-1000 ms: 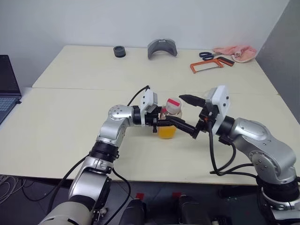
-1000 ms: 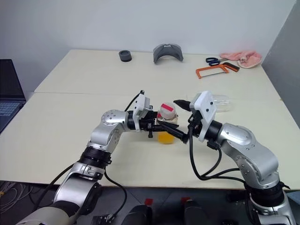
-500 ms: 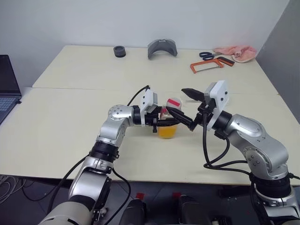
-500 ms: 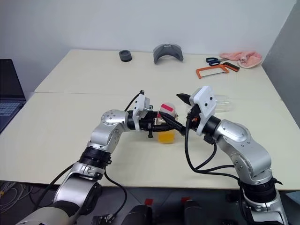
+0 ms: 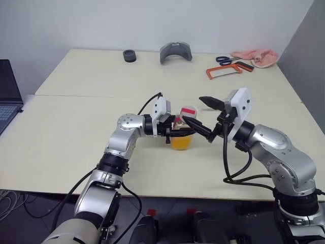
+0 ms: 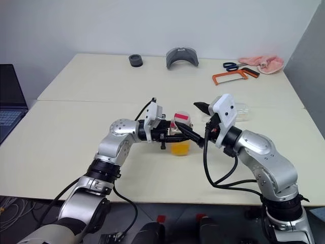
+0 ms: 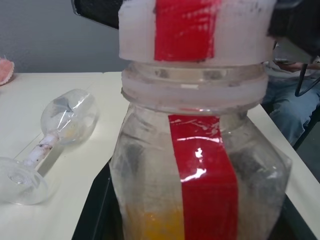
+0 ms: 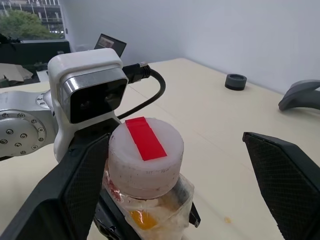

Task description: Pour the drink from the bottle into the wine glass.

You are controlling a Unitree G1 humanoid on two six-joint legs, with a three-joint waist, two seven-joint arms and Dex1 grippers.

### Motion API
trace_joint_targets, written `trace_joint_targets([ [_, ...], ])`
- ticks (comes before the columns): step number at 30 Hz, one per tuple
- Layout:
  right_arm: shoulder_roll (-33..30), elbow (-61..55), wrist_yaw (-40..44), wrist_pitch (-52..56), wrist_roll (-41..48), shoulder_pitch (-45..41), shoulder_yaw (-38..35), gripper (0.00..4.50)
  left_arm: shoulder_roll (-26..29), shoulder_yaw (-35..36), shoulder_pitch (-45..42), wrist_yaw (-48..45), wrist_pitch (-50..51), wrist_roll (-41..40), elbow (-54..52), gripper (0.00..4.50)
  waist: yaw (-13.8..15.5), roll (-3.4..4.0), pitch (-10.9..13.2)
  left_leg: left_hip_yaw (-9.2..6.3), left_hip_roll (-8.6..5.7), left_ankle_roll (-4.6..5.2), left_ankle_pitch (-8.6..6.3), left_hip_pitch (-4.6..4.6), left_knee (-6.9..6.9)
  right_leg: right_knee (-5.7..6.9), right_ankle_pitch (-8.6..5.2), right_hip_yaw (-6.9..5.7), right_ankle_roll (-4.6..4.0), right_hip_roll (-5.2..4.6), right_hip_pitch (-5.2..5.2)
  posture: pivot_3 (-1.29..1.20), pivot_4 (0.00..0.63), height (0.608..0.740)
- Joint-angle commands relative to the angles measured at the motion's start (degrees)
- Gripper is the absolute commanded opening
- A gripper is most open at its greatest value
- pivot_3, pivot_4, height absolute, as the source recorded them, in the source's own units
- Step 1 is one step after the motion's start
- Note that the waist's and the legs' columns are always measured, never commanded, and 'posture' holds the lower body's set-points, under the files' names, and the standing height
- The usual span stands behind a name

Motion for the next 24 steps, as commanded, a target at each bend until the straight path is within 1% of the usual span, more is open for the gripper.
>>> trace_joint_targets([
  [1, -0.82, -1.43, -0.04, 0.15, 0.63, 0.4, -2.52, 4.5, 0.11, 0.73, -0.73, -0.31, -0.88, -0.78, -1.61, 1.65, 0.0, 0.0, 0.0, 0.0, 0.0, 0.0, 0.0, 0.0, 0.0, 0.0, 0.0, 0.0, 0.0, 0.0, 0.0, 0.0, 0.15, 0.74],
  [8, -1.37, -2.15, 1.22, 0.98, 2.21, 0.85, -2.72, 4.5, 0.09, 0.75, -0.78, -0.13, -0.96, -0.74, -1.49, 1.65, 0.0, 0.0, 0.0, 0.0, 0.0, 0.0, 0.0, 0.0, 0.0, 0.0, 0.0, 0.0, 0.0, 0.0, 0.0, 0.0, 0.15, 0.74],
  [24, -1.22, -3.2, 1.72, 3.76, 8.75, 0.75, -3.8, 4.5, 0.14, 0.83, -0.92, 0.04, -1.02, -0.66, -1.33, 1.65, 0.0, 0.0, 0.0, 0.0, 0.0, 0.0, 0.0, 0.0, 0.0, 0.0, 0.0, 0.0, 0.0, 0.0, 0.0, 0.0, 0.15, 0.74],
])
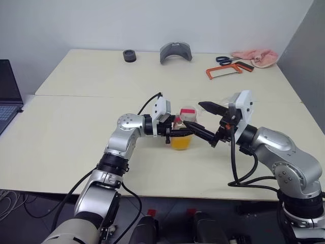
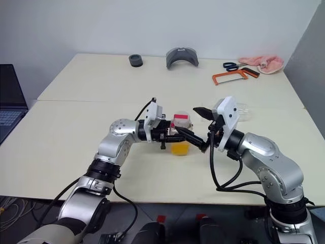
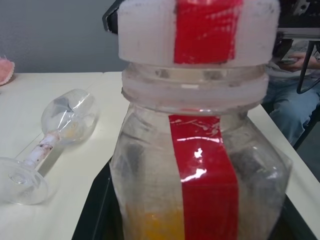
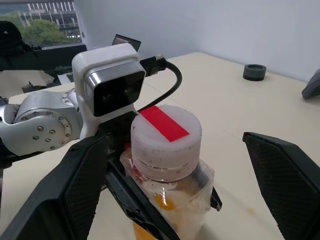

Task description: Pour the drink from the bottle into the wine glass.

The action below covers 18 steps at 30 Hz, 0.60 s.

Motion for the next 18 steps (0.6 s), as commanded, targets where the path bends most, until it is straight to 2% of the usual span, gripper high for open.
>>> trace_joint_targets([
  [1, -0.28, -1.92, 0.38, -0.01, 1.63, -0.52, -1.5, 4.5, 0.11, 0.83, -0.92, -0.16, -0.97, -0.69, -1.32, 1.65, 0.0, 0.0, 0.0, 0.0, 0.0, 0.0, 0.0, 0.0, 0.0, 0.0, 0.0, 0.0, 0.0, 0.0, 0.0, 0.0, 0.15, 0.74],
  [18, 0.34, 0.35, 0.52, 0.47, 0.9, -3.65, 0.94, 4.5, -0.05, 0.75, -0.96, -0.32, -1.07, -0.75, -1.22, 1.65, -0.01, 0.0, 0.0, 0.0, 0.0, 0.0, 0.0, 0.0, 0.0, 0.0, 0.0, 0.0, 0.0, 0.0, 0.0, 0.0, 0.15, 0.74],
])
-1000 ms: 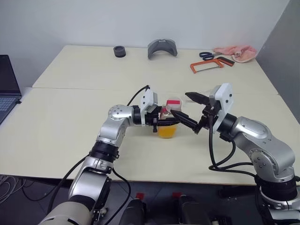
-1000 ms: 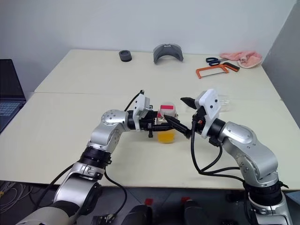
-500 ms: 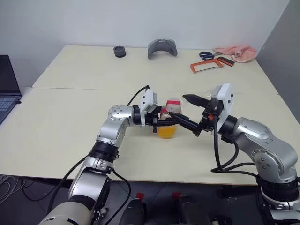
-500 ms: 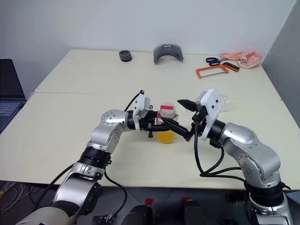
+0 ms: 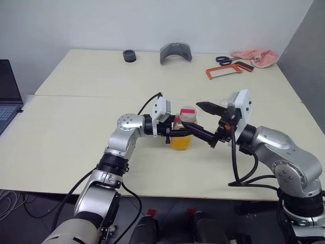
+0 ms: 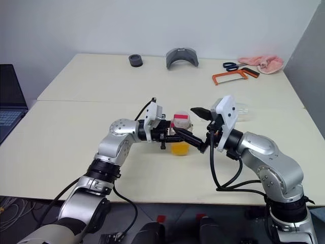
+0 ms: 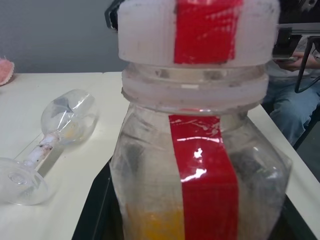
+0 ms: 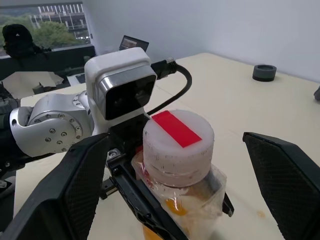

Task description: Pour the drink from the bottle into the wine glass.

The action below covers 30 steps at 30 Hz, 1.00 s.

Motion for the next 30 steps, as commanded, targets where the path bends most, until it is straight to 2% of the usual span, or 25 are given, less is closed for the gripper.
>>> trace_joint_targets([
  [1, 0.59, 0.17, -0.03, -0.02, 0.08, -2.09, 0.13, 4.5, -0.08, 0.73, -1.0, -0.32, -1.04, -0.73, -1.18, 1.65, 0.0, 0.0, 0.0, 0.0, 0.0, 0.0, 0.0, 0.0, 0.0, 0.0, 0.0, 0.0, 0.0, 0.0, 0.0, 0.0, 0.15, 0.74],
  [14, 1.72, 4.27, 0.46, 0.37, -0.63, -5.27, 2.15, 4.5, -0.03, 0.7, -1.16, -0.29, -1.31, -0.49, -0.81, 1.65, 0.0, 0.0, 0.0, -0.01, 0.0, 0.0, 0.0, 0.0, 0.0, 0.0, 0.0, 0.0, 0.0, -0.01, 0.0, 0.0, 0.15, 0.74],
  [17, 2.44, 4.65, 0.26, 0.64, -0.02, -5.63, 1.63, 3.9, -0.03, 0.68, -1.0, -0.18, -1.27, -0.48, -1.0, 1.65, 0.0, 0.0, 0.0, -0.02, 0.01, 0.0, 0.0, 0.0, 0.0, 0.0, 0.0, -0.01, 0.0, 0.0, 0.0, 0.0, 0.15, 0.74],
  [22, 2.68, 4.29, 0.63, 0.47, -0.32, -5.44, 1.66, 2.11, -0.03, 0.69, -0.85, -0.04, -1.3, -0.46, -1.12, 1.65, 0.01, 0.0, 0.0, -0.03, 0.01, 0.0, 0.0, -0.01, 0.0, 0.0, 0.0, 0.0, 0.0, -0.01, 0.0, 0.0, 0.15, 0.74],
  [23, 2.44, 4.0, 0.87, -0.15, -0.97, -5.3, 1.99, 1.87, -0.01, 0.69, -0.82, -0.03, -1.29, -0.47, -1.16, 1.65, 0.01, 0.0, 0.0, -0.03, 0.01, 0.0, 0.0, 0.0, 0.0, 0.0, 0.0, 0.0, 0.0, -0.01, 0.0, 0.0, 0.15, 0.74],
  [26, 1.01, 2.83, 2.06, -3.57, -4.6, -4.44, 3.5, 1.86, 0.03, 0.73, -0.74, 0.04, -1.27, -0.49, -1.29, 1.65, 0.01, 0.0, 0.0, -0.03, 0.0, 0.0, 0.0, 0.0, 0.0, 0.0, 0.0, 0.0, 0.0, -0.01, 0.0, 0.0, 0.15, 0.74],
  [30, -1.98, 1.64, 3.92, -13.66, -14.55, -2.36, 6.88, 1.86, 0.2, 0.8, -0.33, 0.18, -1.12, -0.61, -1.78, 1.64, 0.03, 0.0, 0.0, -0.01, -0.01, 0.0, 0.0, -0.01, 0.0, -0.01, 0.0, -0.01, 0.0, -0.01, 0.0, 0.0, 0.15, 0.74],
])
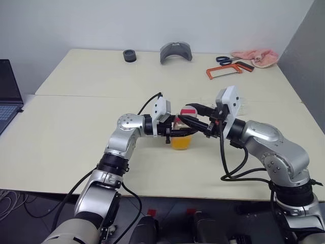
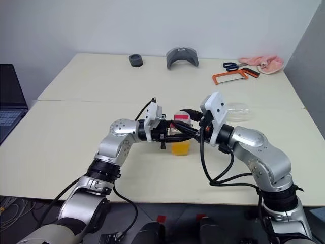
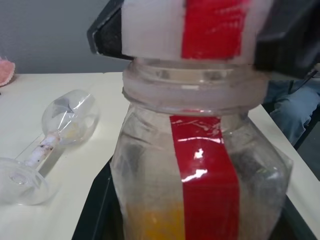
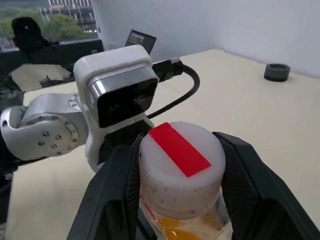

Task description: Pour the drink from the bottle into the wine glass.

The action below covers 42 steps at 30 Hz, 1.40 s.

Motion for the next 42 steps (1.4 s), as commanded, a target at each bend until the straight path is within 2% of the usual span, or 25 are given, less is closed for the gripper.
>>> trace_joint_targets([
  [1, -2.16, -2.91, 1.31, -10.7, -8.76, 1.53, 1.54, 1.86, 0.33, 0.88, -0.18, 0.12, -0.45, -0.74, -1.96, 1.64, -0.01, 0.0, 0.0, 0.01, 0.0, 0.0, 0.0, 0.0, 0.0, 0.0, 0.0, 0.0, 0.0, 0.0, 0.0, 0.0, 0.15, 0.74],
  [5, -0.46, -2.34, 0.72, -15.86, -10.61, 3.52, 0.07, 1.78, 0.36, 0.86, 0.05, 0.24, -0.37, -0.81, -2.08, 1.64, -0.05, 0.0, 0.0, 0.05, -0.02, 0.0, 0.0, 0.01, 0.0, 0.0, 0.0, 0.01, 0.0, 0.02, 0.0, 0.0, 0.15, 0.74],
  [10, 3.52, -4.16, -2.69, -8.23, 0.51, 4.82, -7.99, 1.74, 0.42, 0.9, 0.24, 0.46, -0.24, -0.83, -2.3, 1.64, 0.04, 0.0, 0.0, -0.02, 0.06, -0.02, 0.01, 0.01, 0.0, 0.01, 0.0, 0.02, 0.0, -0.01, 0.0, 0.0, 0.15, 0.74],
  [14, 1.52, -4.09, -3.83, -4.76, 5.7, 8.97, -16.47, 1.74, 0.55, 1.78, 0.29, 1.62, -0.14, -1.04, -2.15, 1.64, 0.12, 0.0, 0.0, -0.14, 0.06, -0.01, 0.0, -0.01, 0.0, 0.0, 0.0, 0.01, 0.0, -0.04, 0.0, 0.0, 0.15, 0.74],
  [17, -1.55, -1.7, -3.61, -6.43, 2.47, 18.15, -22.35, 1.74, 0.71, 3.71, -0.09, 3.72, 0.5, -1.87, -1.6, 1.64, 0.4, -0.02, -0.01, -0.07, 0.02, 0.0, 0.0, -0.03, 0.0, -0.02, 0.0, -0.02, 0.0, -0.06, 0.04, 0.0, 0.15, 0.74],
  [21, -3.49, 4.0, -5.46, -9.45, -6.47, 27.45, -20.3, 1.74, 1.02, 5.09, -0.38, 4.54, 1.32, -2.39, -1.76, 1.64, 0.09, -0.01, -0.01, 0.12, -0.04, 0.01, -0.01, 0.0, -0.02, -0.02, 0.0, 0.05, 0.0, -0.03, 0.04, 0.0, 0.15, 0.74],
  [24, -3.08, 7.83, -3.45, -11.05, -9.15, 33.76, -17.8, 2.74, 1.32, 6.16, -0.56, 5.4, 1.69, -2.47, -2.09, 1.64, -0.08, 0.0, -0.01, 0.25, -0.05, 0.01, -0.01, 0.11, -0.06, 0.02, 0.0, 0.14, 0.0, 0.09, 0.04, 0.0, 0.15, 0.74],
  [29, -3.51, 7.88, -1.74, -12.6, -8.97, 35.96, -19.61, 4.49, 2.29, 9.32, -1.41, 9.72, 1.28, -2.45, -0.95, 1.64, -0.43, 0.01, 0.0, 0.28, 0.0, 0.01, 0.0, 0.17, -0.04, 0.06, 0.0, 0.23, 0.01, 0.14, 0.04, 0.0, 0.15, 0.74],
  [34, -10.31, 7.41, 1.88, -16.05, -12.91, 34.7, -19.71, 4.5, 4.01, 13.45, -2.78, 16.57, -1.52, -0.8, 2.82, 1.64, -0.33, 0.0, 0.0, 0.27, -0.03, 0.01, 0.0, 0.16, -0.02, 0.05, -0.01, 0.19, 0.01, 0.13, 0.05, 0.0, 0.15, 0.74],
  [36, -12.43, 3.04, 5.15, -13.28, -9.88, 30.31, -17.35, 4.5, 5.48, 15.64, -3.94, 23.26, -4.32, 1.86, 6.71, 1.64, -0.47, -0.01, 0.01, 0.27, -0.02, 0.0, 0.0, 0.17, -0.02, 0.05, -0.01, 0.18, 0.01, 0.13, 0.06, 0.0, 0.15, 0.74],
  [38, -11.56, -0.48, 6.89, -10.15, -6.31, 25.07, -13.76, 4.5, 6.49, 16.96, -4.78, 27.53, -6.11, 3.14, 10.0, 1.64, -1.02, -0.03, 0.03, 0.27, 0.0, 0.01, 0.0, 0.23, -0.02, 0.07, 0.0, 0.22, 0.02, 0.15, 0.05, 0.0, 0.15, 0.74],
  [42, -5.11, -2.04, 6.14, -5.33, -2.97, 13.85, -5.78, 4.5, 7.49, 18.84, -6.31, 34.06, -8.33, 4.47, 15.82, 1.64, -1.01, -0.07, 0.03, 0.1, 0.08, -0.01, 0.01, 0.18, -0.03, 0.07, 0.0, 0.04, 0.01, 0.26, 0.06, 0.0, 0.15, 0.74],
])
